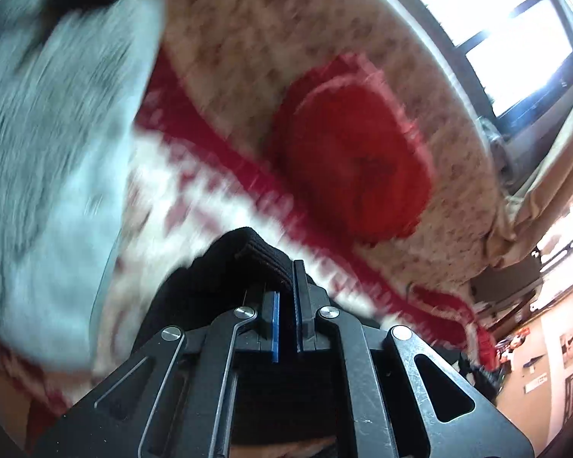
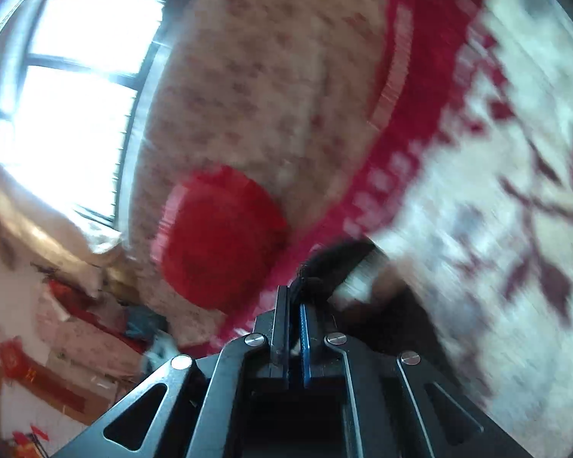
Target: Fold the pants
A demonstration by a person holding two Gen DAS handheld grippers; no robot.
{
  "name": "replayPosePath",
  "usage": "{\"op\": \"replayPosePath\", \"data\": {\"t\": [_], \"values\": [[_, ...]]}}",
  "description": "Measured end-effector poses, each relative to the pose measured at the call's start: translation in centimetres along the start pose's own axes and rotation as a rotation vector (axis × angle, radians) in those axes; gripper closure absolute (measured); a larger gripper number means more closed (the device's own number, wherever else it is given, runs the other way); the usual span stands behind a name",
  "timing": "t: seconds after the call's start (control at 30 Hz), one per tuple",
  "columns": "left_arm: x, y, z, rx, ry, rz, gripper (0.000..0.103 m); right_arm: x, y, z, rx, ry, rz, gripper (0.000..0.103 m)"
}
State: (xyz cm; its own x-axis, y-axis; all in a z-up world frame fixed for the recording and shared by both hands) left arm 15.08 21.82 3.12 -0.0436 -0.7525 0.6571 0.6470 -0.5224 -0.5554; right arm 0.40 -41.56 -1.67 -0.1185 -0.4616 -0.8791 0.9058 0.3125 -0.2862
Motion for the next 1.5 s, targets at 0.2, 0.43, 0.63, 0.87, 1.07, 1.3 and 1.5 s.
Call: {"op": "replayPosePath", "data": {"t": [0.2, 0.43, 0.63, 0.87, 1.07, 1.3, 1.5], "values": [[0.7, -0.9, 1.0, 0.013, -0.006, -0.017, 0.099, -2.9, -0.8, 0.1, 0.056, -0.037, 0.125, 0.099], [-4.5, -2.2, -5.6, -0.1, -0.081, 0.046, 0.099, 0.2, -3.5, -3.2, -0.086, -0.032, -0.013, 0.099], [-5.9, -3.6, -9.3, -0.141, -0.128, 0.045, 0.099, 1.9, -5.6, -4.2, -0.078, 0.001, -0.049, 0.099], [-6.3, -1.8, -11.2, -0.163, -0.018, 0.136, 0.099, 3.8, -4.8, -5.0, -0.114, 0.034, -0.178, 0.099], [-7.0, -1.3, -11.8, -0.154, 0.022, 0.153, 0.099, 6.2, -4.1, -6.0, -0.174, 0.076, -0.31, 0.099], [-7.2, -0.8, -11.7, -0.136, 0.063, 0.184, 0.097, 6.3, -4.5, -6.7, -0.197, 0.08, -0.335, 0.099], [-7.6, -0.9, -11.5, -0.138, 0.093, 0.19, 0.084, 6.7, -4.0, -7.2, -0.22, 0.091, -0.37, 0.1]]}}
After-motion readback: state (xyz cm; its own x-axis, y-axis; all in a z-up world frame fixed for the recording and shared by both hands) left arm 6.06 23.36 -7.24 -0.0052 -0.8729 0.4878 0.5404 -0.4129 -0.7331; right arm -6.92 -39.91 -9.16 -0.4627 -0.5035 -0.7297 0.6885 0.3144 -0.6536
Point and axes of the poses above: each gripper's, at about its wrist camera, not at the fingertips, and y roughly the way its jaws point, x to its right, z to its top, the point moved 3 cm from there along y, roughly the way its jaws point
